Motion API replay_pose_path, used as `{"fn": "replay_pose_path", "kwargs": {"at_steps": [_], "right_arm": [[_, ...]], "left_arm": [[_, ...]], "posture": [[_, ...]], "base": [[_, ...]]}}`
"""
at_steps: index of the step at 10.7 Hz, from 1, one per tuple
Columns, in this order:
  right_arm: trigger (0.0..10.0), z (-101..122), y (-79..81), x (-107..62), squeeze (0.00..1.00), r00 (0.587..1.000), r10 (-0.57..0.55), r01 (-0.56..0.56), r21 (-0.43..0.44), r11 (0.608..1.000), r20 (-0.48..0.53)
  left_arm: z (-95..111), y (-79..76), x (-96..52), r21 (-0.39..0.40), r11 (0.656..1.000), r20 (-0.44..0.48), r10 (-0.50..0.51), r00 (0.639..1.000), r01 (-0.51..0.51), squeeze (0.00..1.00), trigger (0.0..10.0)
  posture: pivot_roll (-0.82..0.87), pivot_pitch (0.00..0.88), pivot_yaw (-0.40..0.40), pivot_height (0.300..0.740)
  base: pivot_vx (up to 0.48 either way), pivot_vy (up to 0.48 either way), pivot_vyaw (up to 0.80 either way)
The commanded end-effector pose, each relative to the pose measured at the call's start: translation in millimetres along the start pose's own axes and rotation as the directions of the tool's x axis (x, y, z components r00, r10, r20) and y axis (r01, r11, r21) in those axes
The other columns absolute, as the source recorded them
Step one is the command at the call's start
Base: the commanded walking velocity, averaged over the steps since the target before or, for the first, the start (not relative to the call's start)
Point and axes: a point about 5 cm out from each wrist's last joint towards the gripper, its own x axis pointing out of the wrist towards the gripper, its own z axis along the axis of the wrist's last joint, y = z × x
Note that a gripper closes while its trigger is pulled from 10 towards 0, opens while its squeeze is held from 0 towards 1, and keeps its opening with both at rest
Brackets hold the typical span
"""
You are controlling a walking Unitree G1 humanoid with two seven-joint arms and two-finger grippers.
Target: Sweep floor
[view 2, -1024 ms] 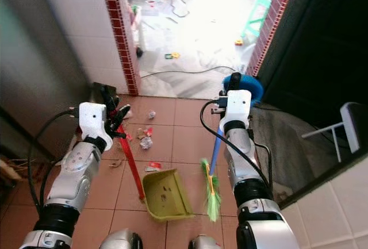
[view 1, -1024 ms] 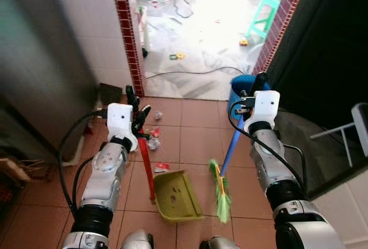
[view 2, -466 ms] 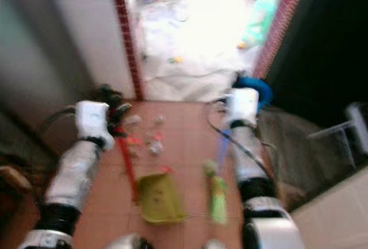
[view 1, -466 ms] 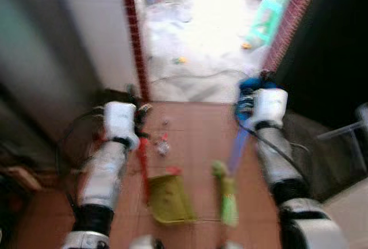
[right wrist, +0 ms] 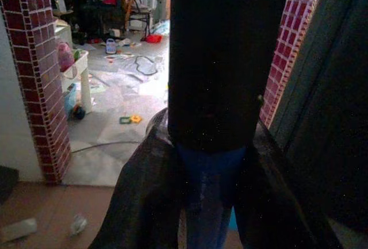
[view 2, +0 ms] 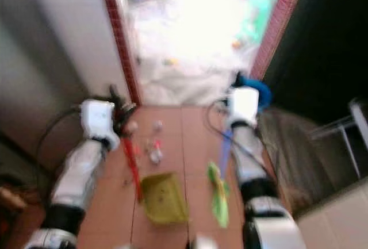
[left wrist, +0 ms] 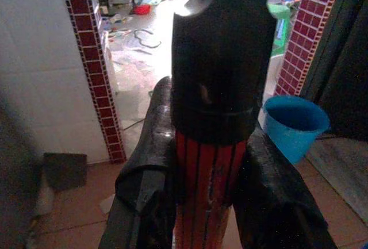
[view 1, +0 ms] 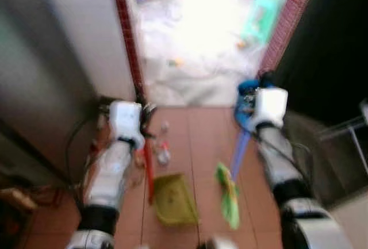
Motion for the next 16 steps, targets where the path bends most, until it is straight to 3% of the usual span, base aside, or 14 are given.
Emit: {"fn": "replay_pose_path", "kwargs": {"at_steps": [1, 6, 9, 12, 14, 16], "right_arm": [[10.0, 16, 9.2, 6.6, 0.00, 0.997, 0.028, -0.029, 0.004, 1.000, 0.075], [10.0, 14, 8.1, 8.0, 0.00, 0.998, 0.024, -0.023, -0.022, 0.999, 0.060], [10.0, 12, 9.8, 11.0, 0.00, 0.999, 0.027, -0.026, -0.023, 0.999, 0.039], [10.0, 14, 9.7, 14.5, 0.00, 0.999, 0.026, -0.025, -0.036, 0.999, 0.041], [10.0, 14, 12.0, 13.8, 0.00, 0.998, 0.034, -0.033, -0.029, 0.999, 0.046], [10.0, 15, 22.4, 12.3, 0.00, 0.994, 0.098, -0.102, 0.070, 0.992, 0.057]], "left_arm": [[15, 8.1, 1.6, 0.016, 0.998, 0.062, 0.054, 0.997, -0.055, 0.00, 10.0], [28, 22.7, -2.6, 0.091, 0.984, 0.101, 0.147, 0.984, -0.156, 0.00, 10.0], [18, 22.6, -0.5, 0.125, 0.983, 0.056, 0.127, 0.990, -0.133, 0.00, 10.0], [25, 31.2, 6.1, 0.207, 0.965, 0.092, 0.146, 0.985, -0.163, 0.00, 10.0], [28, 42.8, 6.3, 0.284, 0.932, 0.126, 0.199, 0.972, -0.227, 0.00, 10.0], [19, 55.8, 5.5, 0.361, 0.877, 0.109, 0.299, 0.948, -0.318, 0.00, 10.0]], "posture": [[-0.01, 0.000, -0.003, 0.740], [0.00, 0.000, -0.008, 0.740], [0.02, 0.000, -0.021, 0.740], [0.01, 0.000, -0.023, 0.740], [0.01, 0.000, -0.022, 0.740], [0.00, 0.000, -0.018, 0.740]], "base": [[0.439, 0.000, 0.00], [0.052, 0.000, 0.00], [0.000, 0.000, 0.00], [0.000, 0.000, 0.00], [0.000, 0.000, 0.00], [0.000, 0.000, 0.00]]}}
